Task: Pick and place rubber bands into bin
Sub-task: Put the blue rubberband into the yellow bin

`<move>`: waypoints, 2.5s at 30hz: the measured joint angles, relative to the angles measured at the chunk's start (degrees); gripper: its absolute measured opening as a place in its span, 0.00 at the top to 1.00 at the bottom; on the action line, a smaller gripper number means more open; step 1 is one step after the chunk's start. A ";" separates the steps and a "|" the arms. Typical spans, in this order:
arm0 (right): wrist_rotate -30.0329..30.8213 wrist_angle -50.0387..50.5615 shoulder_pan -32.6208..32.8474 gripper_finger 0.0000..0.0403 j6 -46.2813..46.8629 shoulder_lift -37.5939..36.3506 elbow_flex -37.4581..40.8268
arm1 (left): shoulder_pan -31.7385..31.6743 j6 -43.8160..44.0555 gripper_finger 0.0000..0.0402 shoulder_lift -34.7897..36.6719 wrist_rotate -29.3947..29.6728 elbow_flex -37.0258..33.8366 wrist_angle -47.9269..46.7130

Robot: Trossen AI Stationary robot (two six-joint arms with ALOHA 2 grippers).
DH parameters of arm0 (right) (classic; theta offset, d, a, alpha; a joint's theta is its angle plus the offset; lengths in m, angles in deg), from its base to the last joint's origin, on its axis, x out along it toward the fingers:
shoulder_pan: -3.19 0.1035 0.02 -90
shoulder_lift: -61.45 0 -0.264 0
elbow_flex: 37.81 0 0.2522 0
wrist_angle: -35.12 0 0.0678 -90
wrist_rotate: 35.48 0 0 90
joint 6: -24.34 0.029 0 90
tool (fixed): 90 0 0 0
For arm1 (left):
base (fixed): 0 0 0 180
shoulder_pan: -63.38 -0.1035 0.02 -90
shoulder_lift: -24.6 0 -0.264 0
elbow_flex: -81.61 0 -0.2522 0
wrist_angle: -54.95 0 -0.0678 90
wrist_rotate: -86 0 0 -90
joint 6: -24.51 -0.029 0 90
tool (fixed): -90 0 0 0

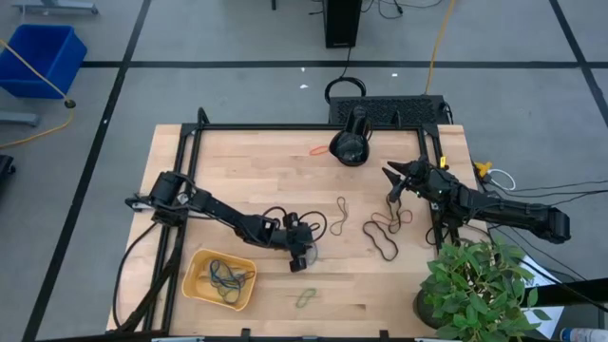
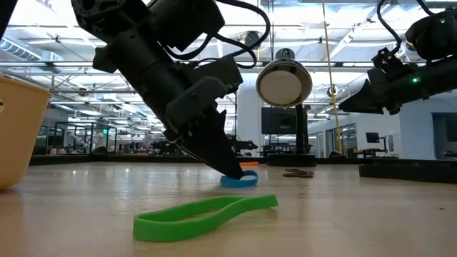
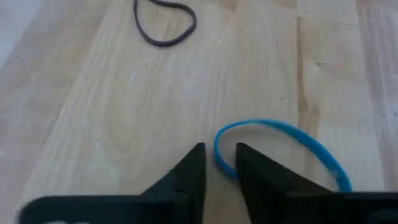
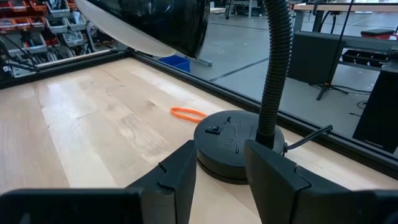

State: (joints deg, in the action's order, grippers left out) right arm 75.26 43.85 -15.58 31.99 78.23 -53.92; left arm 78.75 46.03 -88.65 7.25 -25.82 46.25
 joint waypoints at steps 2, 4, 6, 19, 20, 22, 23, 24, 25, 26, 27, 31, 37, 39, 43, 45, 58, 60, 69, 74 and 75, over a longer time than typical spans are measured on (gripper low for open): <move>0.00 0.00 -0.02 0.68 0.02 0.00 0.01 | -0.02 0.00 0.87 0.00 -0.22 0.00 -0.05; 0.00 0.02 0.00 0.68 0.02 0.00 0.00 | -0.02 0.00 0.95 -0.02 -0.68 0.00 0.03; -0.01 0.02 -0.01 0.68 0.02 0.00 0.00 | 0.02 0.41 0.98 -0.02 -0.91 0.00 0.01; -0.02 0.01 -0.02 0.68 0.54 0.04 0.02 | 0.27 1.09 0.99 10.47 -3.96 -0.07 -2.25; -0.01 -0.06 -0.01 0.68 0.58 0.02 0.01 | 0.34 1.09 0.99 12.40 -3.67 -0.08 -3.58; 0.00 -0.02 -0.01 0.68 0.60 0.04 0.00 | 0.78 0.49 0.99 16.29 -3.35 -0.09 -3.79; 0.00 -0.03 0.00 0.68 0.61 0.04 0.02 | 1.02 -0.33 0.99 18.40 -2.53 -0.09 -3.77; 0.00 -0.09 0.00 0.68 0.63 0.02 0.00 | 1.57 -1.80 0.99 20.56 -1.54 -0.09 -3.73; 0.02 -0.09 -0.02 0.68 0.63 0.02 0.00 | 2.18 -3.25 0.99 22.53 0.00 -0.09 -3.75; 0.02 -0.09 0.00 0.68 0.63 0.04 0.00 | 2.75 -4.59 0.99 24.40 1.93 -0.07 -3.71; 0.04 -0.10 0.00 0.68 0.63 0.02 0.02 | 3.38 -5.81 0.99 26.13 3.97 -0.04 -3.87; 0.04 -0.12 -0.01 0.68 0.64 0.02 0.00 | 6.66 -8.08 0.99 32.76 9.34 0.01 -7.13; 0.07 -0.15 -0.02 0.68 0.65 0.02 0.00 | 13.26 -2.02 0.99 37.93 11.29 1.21 -19.95; 0.07 -0.17 0.00 0.68 0.65 0.02 0.00 | 15.76 3.22 0.99 38.11 11.52 3.47 -29.19; 0.09 -0.20 -0.02 0.68 0.65 0.02 0.00 | 20.28 15.82 0.99 37.76 10.37 9.14 -47.04; 0.09 -0.22 0.00 0.68 0.65 0.02 0.00 | 22.28 21.64 1.00 37.42 8.91 11.32 -53.63; 0.15 -0.26 -0.02 0.68 1.73 0.02 0.00 | 30.27 50.57 1.00 31.94 -9.37 12.85 -76.30; 0.17 -0.26 -0.01 0.68 2.31 0.02 0.01 | 30.83 50.84 1.00 29.69 -11.03 12.77 -76.24; 0.17 -0.28 0.00 0.68 2.40 0.02 0.01 | 31.45 50.44 1.00 20.78 -13.16 12.39 -75.30; 0.17 -0.28 -0.02 0.68 2.40 0.02 0.00 | 31.43 49.63 0.98 16.60 -12.74 12.39 -75.09; 0.15 -0.28 -0.02 0.68 2.40 0.02 0.00 | 31.43 49.26 0.98 15.89 -12.75 12.39 -74.95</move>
State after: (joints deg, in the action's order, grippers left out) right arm 75.41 43.56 -15.60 34.39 78.25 -53.92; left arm 110.18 95.29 -72.76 -5.50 -13.43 -28.70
